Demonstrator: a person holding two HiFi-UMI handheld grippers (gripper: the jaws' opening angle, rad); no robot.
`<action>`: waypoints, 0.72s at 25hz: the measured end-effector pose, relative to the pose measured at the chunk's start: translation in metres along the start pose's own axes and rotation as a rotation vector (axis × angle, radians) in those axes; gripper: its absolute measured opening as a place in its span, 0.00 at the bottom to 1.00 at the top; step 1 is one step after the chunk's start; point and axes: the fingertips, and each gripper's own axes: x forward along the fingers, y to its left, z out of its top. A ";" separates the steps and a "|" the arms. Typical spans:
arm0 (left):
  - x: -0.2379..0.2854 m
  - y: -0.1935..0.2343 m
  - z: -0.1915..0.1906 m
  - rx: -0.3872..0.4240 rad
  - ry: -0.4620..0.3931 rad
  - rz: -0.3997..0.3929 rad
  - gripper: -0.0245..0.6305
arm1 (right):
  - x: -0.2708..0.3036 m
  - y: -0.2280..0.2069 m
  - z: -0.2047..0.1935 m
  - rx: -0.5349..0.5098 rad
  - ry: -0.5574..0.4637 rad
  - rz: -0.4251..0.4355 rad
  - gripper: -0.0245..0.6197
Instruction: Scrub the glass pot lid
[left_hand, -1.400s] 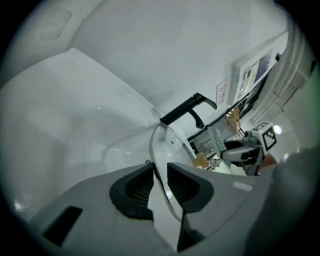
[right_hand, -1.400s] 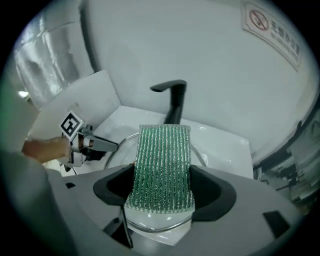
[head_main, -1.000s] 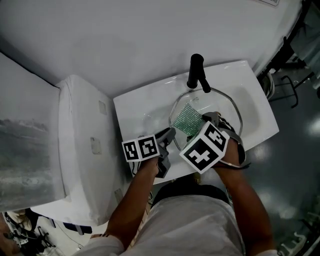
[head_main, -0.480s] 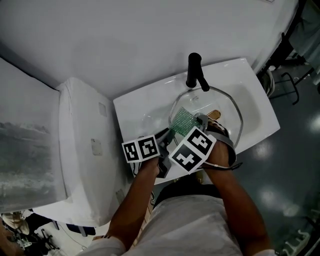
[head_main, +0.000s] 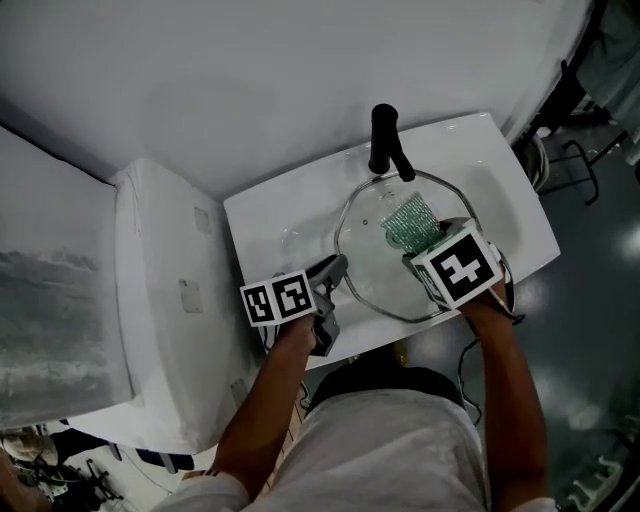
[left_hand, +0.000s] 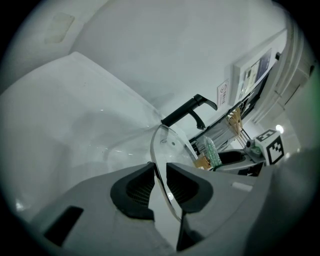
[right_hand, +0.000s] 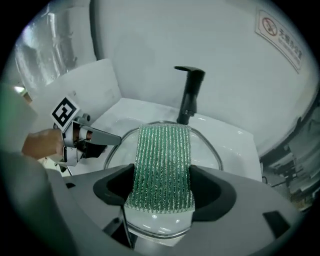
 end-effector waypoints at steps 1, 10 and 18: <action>0.000 0.000 0.000 0.002 0.002 0.001 0.17 | 0.000 -0.008 -0.002 0.032 -0.011 0.009 0.56; 0.000 0.000 0.000 0.013 0.007 0.019 0.17 | 0.009 -0.066 -0.036 0.382 -0.087 0.139 0.56; 0.000 0.000 0.000 0.018 0.005 0.029 0.17 | 0.027 -0.085 -0.063 0.511 -0.092 0.170 0.56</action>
